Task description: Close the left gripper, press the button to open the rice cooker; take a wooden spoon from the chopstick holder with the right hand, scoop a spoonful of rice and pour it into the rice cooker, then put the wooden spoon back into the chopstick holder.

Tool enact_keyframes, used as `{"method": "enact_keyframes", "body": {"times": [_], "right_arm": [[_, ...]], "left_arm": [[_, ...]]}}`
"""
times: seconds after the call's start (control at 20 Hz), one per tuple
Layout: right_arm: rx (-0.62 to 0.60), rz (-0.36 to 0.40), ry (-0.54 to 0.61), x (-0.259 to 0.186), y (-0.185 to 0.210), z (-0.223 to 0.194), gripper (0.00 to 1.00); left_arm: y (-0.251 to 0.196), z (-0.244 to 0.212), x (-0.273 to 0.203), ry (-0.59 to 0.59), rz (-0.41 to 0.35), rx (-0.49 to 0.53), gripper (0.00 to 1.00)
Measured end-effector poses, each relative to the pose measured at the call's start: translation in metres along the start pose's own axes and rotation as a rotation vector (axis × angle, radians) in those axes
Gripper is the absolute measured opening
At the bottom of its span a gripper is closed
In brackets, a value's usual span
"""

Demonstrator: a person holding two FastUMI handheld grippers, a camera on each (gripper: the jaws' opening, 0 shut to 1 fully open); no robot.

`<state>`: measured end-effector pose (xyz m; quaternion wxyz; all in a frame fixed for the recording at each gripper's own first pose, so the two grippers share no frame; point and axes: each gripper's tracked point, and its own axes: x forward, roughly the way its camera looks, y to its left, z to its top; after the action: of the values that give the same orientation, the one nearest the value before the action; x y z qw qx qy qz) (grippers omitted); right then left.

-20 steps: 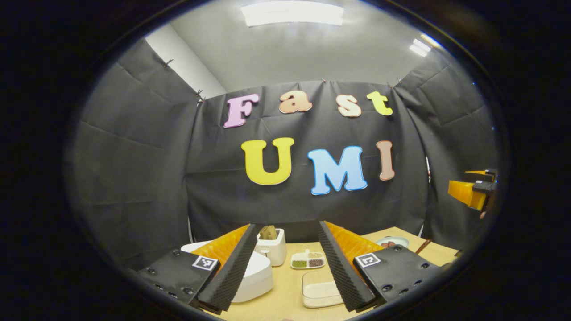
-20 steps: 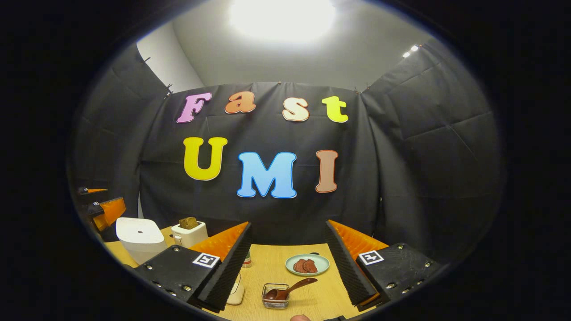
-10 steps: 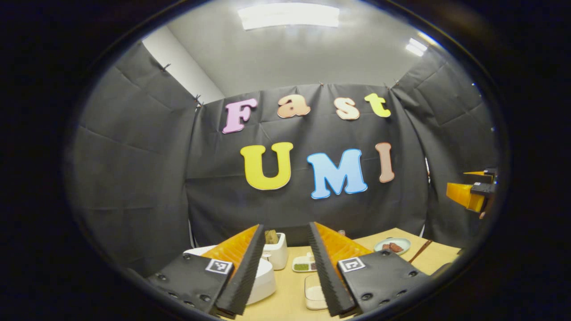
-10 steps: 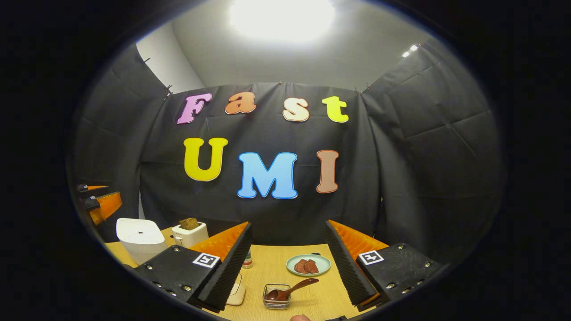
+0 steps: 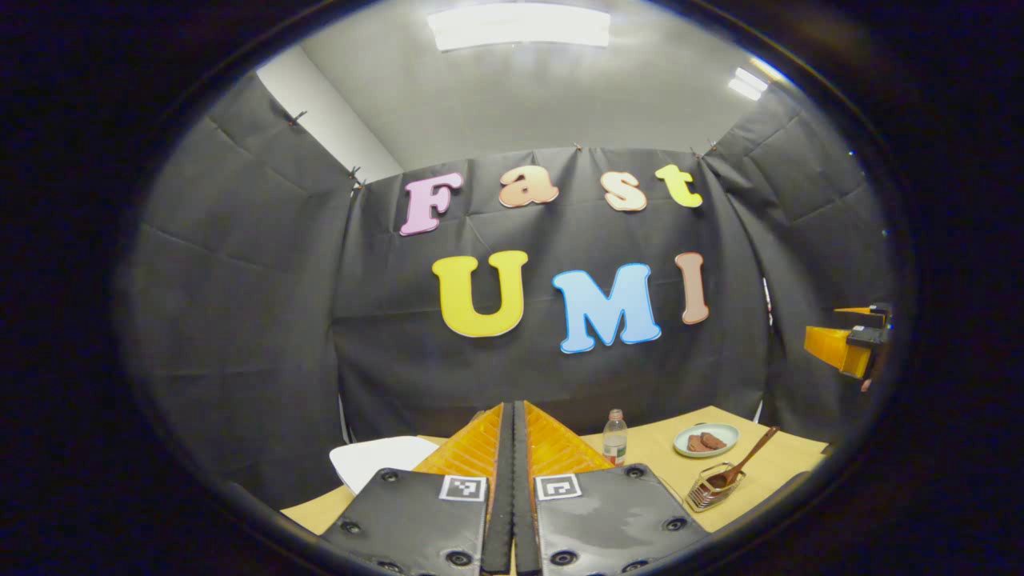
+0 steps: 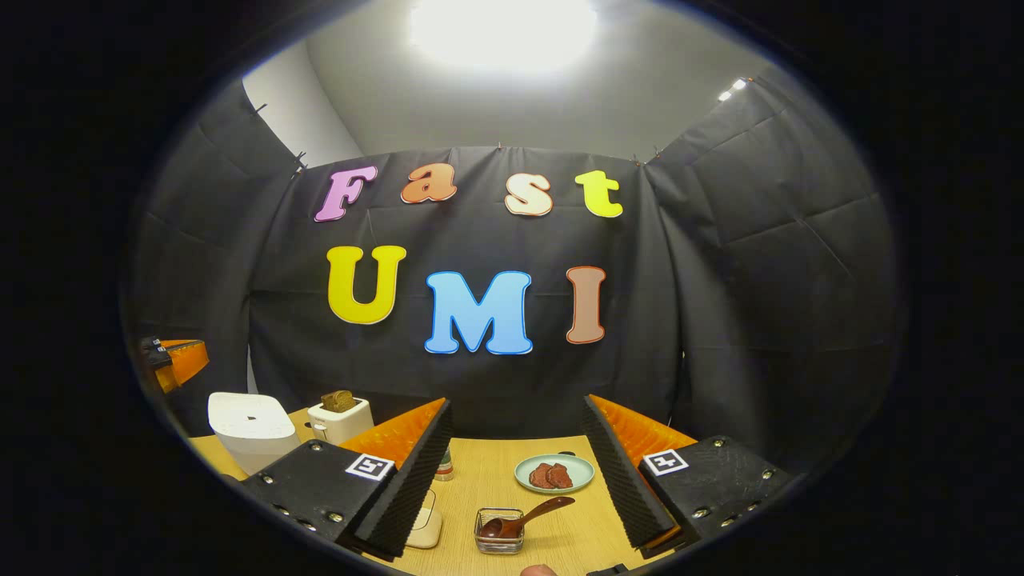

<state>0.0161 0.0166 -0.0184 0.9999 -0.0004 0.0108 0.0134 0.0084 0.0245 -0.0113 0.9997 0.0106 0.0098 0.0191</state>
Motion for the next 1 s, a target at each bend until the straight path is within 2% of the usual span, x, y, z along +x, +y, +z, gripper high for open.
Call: {"method": "enact_keyframes", "body": {"times": [0.5,1.0], "right_arm": [[-0.014,-0.03,0.019,-0.004,0.011,-0.004,0.97],[-0.07,-0.087,0.051,-0.012,0.02,-0.012,0.97]], "left_arm": [[0.08,-0.027,0.044,0.045,0.105,-0.035,0.09],[0.152,-0.103,0.1,0.169,0.154,-0.072,0.08]]}}
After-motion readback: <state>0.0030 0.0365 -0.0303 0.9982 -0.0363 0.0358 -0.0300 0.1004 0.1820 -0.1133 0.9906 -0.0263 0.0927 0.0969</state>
